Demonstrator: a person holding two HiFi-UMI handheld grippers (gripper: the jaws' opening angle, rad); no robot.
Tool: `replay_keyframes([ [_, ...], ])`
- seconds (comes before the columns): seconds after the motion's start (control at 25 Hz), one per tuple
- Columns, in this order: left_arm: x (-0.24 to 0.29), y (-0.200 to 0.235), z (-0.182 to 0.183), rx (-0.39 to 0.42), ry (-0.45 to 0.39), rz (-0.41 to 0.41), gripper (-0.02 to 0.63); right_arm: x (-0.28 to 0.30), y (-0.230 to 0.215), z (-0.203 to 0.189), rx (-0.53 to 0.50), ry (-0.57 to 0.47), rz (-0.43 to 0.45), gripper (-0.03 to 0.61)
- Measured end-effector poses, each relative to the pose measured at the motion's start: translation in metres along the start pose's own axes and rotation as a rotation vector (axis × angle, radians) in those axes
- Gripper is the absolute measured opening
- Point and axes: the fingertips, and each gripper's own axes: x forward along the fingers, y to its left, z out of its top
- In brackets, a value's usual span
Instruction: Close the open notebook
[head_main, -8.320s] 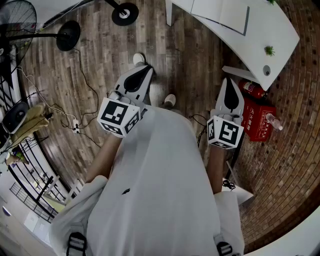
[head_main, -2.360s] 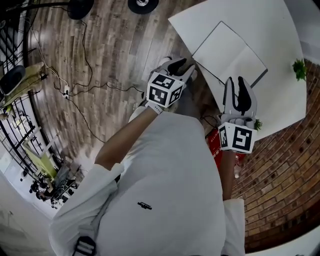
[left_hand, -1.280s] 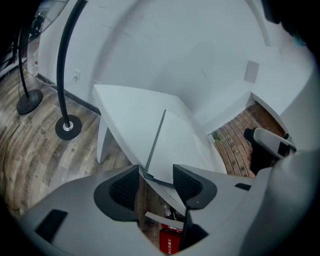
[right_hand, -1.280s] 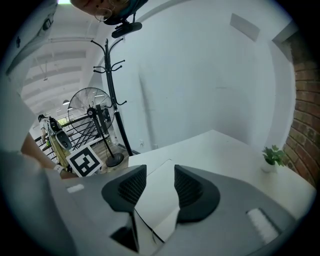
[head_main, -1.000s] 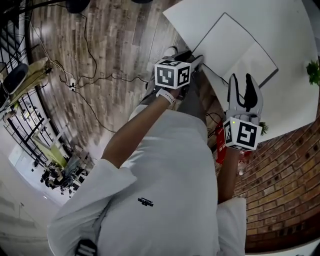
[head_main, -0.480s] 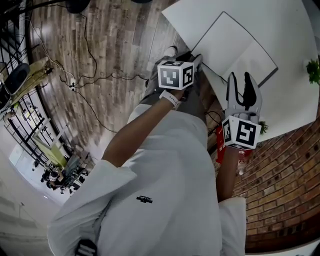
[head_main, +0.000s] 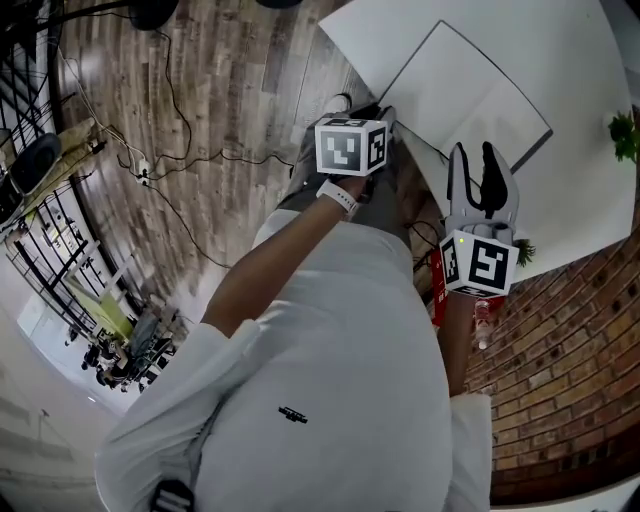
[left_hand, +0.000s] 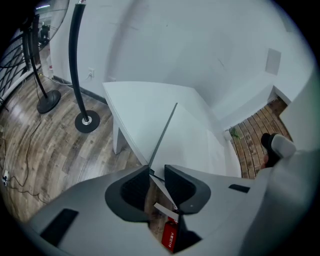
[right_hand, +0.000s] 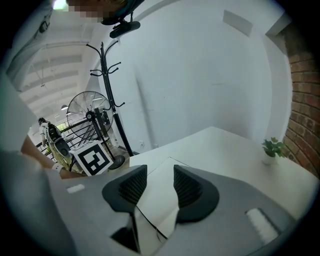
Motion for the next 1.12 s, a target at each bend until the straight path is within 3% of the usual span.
replay_keyframes([
  [0.32, -0.013, -0.007, 0.004, 0.039, -0.020, -0.002, 0.037, -0.006, -0.001, -0.006, 0.009, 0.003, -0.008, 0.176],
  [0.8, -0.028, -0.022, 0.014, 0.072, -0.062, -0.074, 0.023, -0.013, -0.004, -0.001, 0.024, -0.013, -0.019, 0.176],
  [1.12, -0.050, -0.044, 0.025, 0.209, -0.107, -0.085, 0.021, -0.021, -0.003, 0.005, 0.037, -0.049, -0.044, 0.176],
])
